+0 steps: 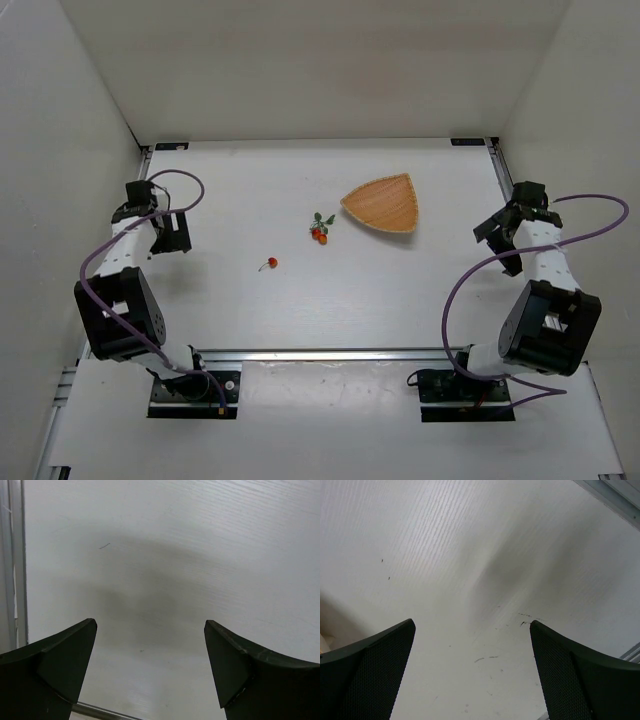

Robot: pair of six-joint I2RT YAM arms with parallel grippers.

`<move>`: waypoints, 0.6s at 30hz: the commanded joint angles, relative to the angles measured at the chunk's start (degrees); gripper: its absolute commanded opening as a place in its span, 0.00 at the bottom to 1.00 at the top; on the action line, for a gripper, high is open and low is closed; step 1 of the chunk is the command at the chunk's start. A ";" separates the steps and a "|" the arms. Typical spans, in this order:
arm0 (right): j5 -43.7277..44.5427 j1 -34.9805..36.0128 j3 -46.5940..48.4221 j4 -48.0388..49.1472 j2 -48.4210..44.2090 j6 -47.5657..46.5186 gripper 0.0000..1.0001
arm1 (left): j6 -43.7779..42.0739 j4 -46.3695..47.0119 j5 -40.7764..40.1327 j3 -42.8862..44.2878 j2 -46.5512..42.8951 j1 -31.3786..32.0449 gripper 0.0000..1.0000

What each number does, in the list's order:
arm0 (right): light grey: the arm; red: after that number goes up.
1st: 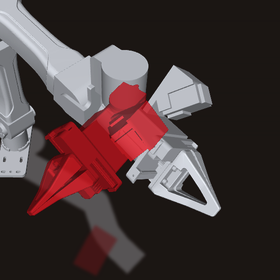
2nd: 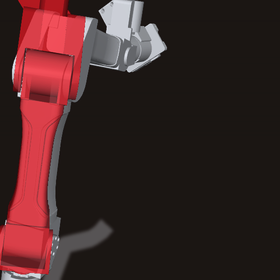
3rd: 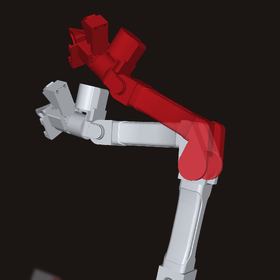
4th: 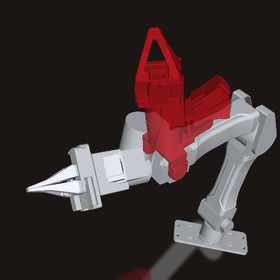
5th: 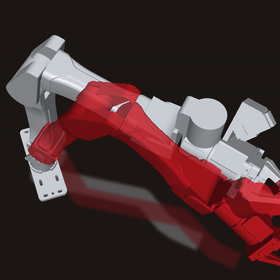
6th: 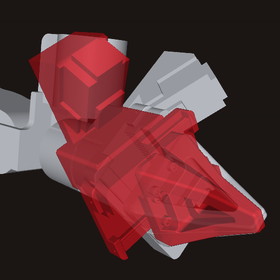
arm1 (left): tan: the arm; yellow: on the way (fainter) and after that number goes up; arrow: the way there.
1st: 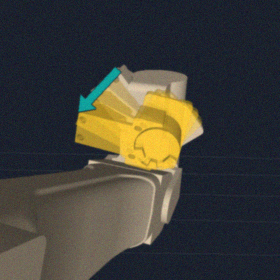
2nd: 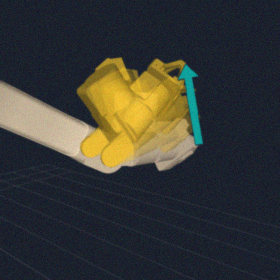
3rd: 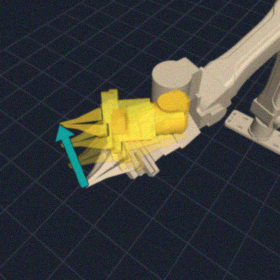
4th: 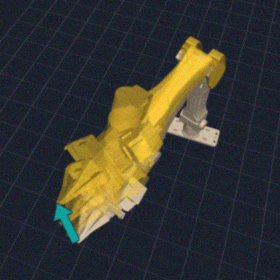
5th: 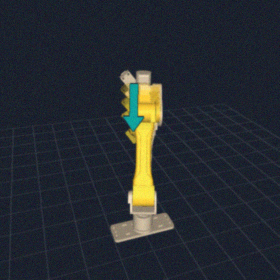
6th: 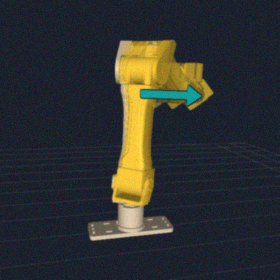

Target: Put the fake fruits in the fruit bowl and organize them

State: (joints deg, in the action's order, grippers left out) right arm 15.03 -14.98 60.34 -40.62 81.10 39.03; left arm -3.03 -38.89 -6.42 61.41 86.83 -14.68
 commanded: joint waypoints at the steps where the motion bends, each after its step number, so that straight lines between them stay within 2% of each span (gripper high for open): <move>1: -0.08 0.13 2.86 -1.04 0.64 0.53 1.00 | -1.80 0.22 5.78 -0.41 -3.68 0.17 1.00; 5: -1.40 0.13 3.47 -1.04 1.17 0.53 1.00 | -7.41 -1.69 17.63 -0.41 -5.43 0.70 1.00; 6: -1.40 0.13 3.47 -1.04 1.69 0.53 1.00 | -10.22 -2.41 21.49 0.46 -5.44 3.05 1.00; 7: -2.10 0.83 4.08 -1.04 1.69 0.00 1.00 | -11.11 -3.02 21.53 0.47 -5.44 5.16 1.00; 8: -2.11 0.83 4.09 -1.04 2.21 0.00 1.00 | -12.17 -3.73 20.31 1.43 -4.92 7.62 1.00; 9: -2.11 1.96 4.78 -1.04 2.22 0.00 1.00 | -13.40 -4.52 16.21 2.04 -3.87 13.13 1.00; 12: -2.63 4.42 5.41 -0.51 3.27 0.00 1.00 | -15.51 -4.52 10.65 2.05 -1.50 21.42 1.00; 13: -3.16 5.22 6.02 -0.51 3.80 0.00 1.00 | -16.04 -4.52 8.02 2.05 -0.61 26.32 1.00; 16: -3.16 8.56 6.72 -0.51 5.11 0.00 1.00 | -17.18 -3.91 5.72 4.58 3.94 33.28 1.00; 18: -3.16 10.31 7.25 -0.51 5.64 0.00 1.00 | -17.19 -3.38 4.22 6.26 6.59 35.67 1.00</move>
State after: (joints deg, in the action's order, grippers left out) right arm 12.27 -6.92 65.25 -40.62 85.82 39.00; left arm -18.04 -42.26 1.96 64.38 91.02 18.55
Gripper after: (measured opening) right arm 0.996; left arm 0.998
